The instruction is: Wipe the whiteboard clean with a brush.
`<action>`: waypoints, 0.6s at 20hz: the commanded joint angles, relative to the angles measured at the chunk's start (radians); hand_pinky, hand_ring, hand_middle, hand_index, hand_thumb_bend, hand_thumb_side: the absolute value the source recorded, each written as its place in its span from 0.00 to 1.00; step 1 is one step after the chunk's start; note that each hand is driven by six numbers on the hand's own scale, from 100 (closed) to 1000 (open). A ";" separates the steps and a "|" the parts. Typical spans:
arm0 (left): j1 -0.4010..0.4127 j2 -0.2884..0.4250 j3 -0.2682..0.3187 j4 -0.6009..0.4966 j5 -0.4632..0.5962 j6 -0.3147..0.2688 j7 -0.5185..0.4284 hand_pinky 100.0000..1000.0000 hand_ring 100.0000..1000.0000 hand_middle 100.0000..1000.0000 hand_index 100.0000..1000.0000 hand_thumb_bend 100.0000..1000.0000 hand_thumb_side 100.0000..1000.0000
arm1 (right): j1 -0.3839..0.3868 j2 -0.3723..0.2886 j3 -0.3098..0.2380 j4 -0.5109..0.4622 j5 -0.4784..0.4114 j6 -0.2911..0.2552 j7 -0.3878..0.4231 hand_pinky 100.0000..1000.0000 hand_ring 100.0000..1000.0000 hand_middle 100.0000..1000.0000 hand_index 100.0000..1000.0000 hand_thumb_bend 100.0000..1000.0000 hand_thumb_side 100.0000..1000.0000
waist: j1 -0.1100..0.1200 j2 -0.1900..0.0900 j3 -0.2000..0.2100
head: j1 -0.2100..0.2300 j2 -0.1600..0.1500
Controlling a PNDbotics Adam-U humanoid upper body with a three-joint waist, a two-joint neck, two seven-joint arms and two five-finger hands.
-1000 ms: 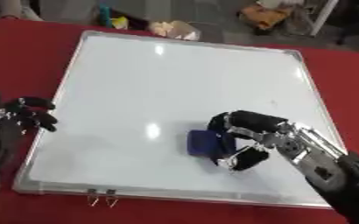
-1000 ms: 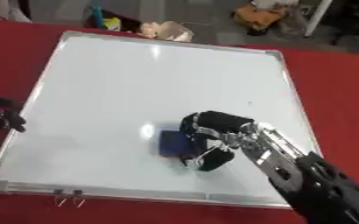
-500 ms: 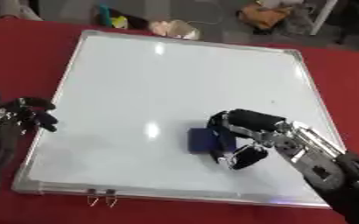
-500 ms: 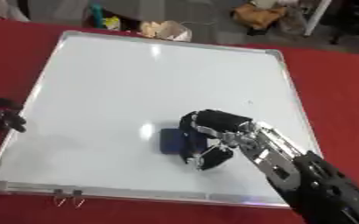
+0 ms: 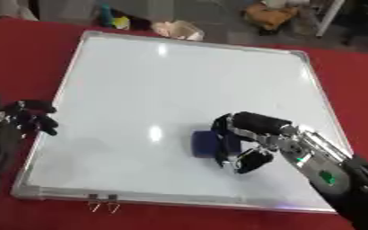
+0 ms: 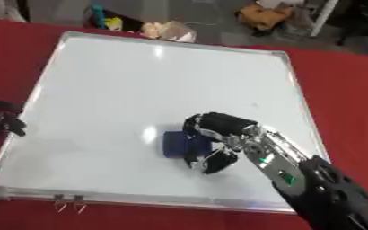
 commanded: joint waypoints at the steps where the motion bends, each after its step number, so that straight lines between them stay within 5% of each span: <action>1: -0.013 0.010 -0.002 -0.015 -0.004 -0.001 -0.003 0.49 0.51 0.57 0.64 0.75 1.00 | -0.007 -0.014 0.001 0.008 0.017 -0.003 0.004 0.78 0.72 0.65 0.39 0.00 0.27 | 0.007 -0.009 0.001 | -0.004 -0.001; 12: -0.013 0.009 -0.002 -0.014 -0.004 -0.002 -0.004 0.49 0.51 0.57 0.64 0.75 1.00 | -0.007 -0.011 -0.001 0.020 0.036 -0.003 0.015 0.77 0.68 0.60 0.37 0.00 0.11 | 0.007 -0.008 0.004 | -0.005 -0.001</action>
